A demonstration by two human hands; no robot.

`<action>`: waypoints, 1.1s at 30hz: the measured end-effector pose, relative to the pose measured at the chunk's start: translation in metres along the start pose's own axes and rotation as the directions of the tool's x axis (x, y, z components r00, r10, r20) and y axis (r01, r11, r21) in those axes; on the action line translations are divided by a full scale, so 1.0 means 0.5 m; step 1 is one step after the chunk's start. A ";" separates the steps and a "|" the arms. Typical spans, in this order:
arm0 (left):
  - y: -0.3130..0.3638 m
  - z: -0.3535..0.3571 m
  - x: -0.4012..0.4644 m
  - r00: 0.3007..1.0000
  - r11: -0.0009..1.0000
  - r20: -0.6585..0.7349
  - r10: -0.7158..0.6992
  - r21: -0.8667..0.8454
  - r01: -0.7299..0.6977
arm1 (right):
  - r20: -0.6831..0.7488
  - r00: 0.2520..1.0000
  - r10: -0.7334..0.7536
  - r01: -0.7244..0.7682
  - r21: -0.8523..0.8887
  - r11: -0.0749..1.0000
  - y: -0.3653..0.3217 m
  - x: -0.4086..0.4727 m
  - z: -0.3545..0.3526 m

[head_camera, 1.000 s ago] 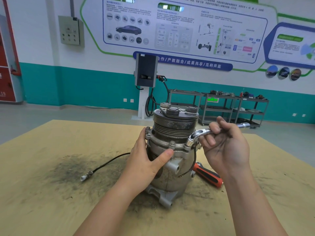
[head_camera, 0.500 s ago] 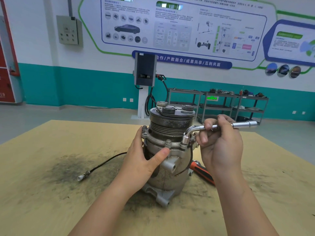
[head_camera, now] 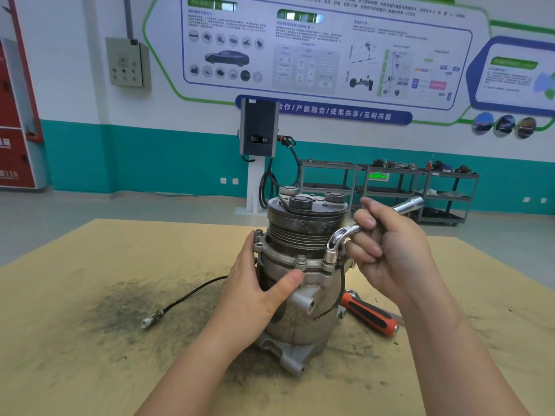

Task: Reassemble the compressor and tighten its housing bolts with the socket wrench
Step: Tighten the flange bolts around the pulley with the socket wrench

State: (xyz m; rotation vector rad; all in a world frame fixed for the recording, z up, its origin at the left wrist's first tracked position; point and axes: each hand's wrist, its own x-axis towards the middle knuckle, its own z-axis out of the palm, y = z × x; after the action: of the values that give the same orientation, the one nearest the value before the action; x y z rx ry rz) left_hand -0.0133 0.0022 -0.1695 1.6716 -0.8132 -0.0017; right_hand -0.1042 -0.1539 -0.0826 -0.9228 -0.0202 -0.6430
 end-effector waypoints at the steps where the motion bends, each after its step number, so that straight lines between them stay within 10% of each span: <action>1: 0.000 -0.001 0.001 1.000 1.000 -0.001 -0.006 0.004 0.006 | 0.012 1.000 0.022 -0.022 -0.028 0.999 -0.004 0.004 0.003; 7: 0.002 -0.006 0.007 0.998 0.997 0.005 -0.056 -0.045 0.057 | -0.017 0.998 0.053 -0.054 -0.028 0.998 0.004 0.003 -0.004; 13: 0.001 -0.007 0.007 0.998 0.996 -0.007 -0.069 -0.058 0.069 | -0.107 0.947 -0.304 0.302 -0.035 0.953 0.035 -0.047 -0.003; 21: 0.002 -0.008 0.010 0.997 0.996 -0.044 -0.060 -0.076 0.056 | -0.033 0.613 -0.790 0.696 -0.451 0.559 0.081 -0.095 0.038; 28: 0.004 -0.002 0.011 0.996 0.997 -0.084 -0.034 -0.078 0.028 | 0.223 0.364 -0.904 0.801 -0.571 0.181 0.144 -0.089 0.069; 33: 0.015 -0.002 0.002 0.999 0.988 -0.032 -0.030 -0.154 0.025 | 0.290 0.500 -0.816 0.795 -0.527 0.300 0.092 -0.088 0.040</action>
State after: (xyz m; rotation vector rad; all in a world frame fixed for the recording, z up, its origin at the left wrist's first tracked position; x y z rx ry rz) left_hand -0.0158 0.0020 -0.1625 1.5328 -0.7457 -0.0536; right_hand -0.1111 -0.0968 -0.1166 -1.5514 -0.2945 -1.7236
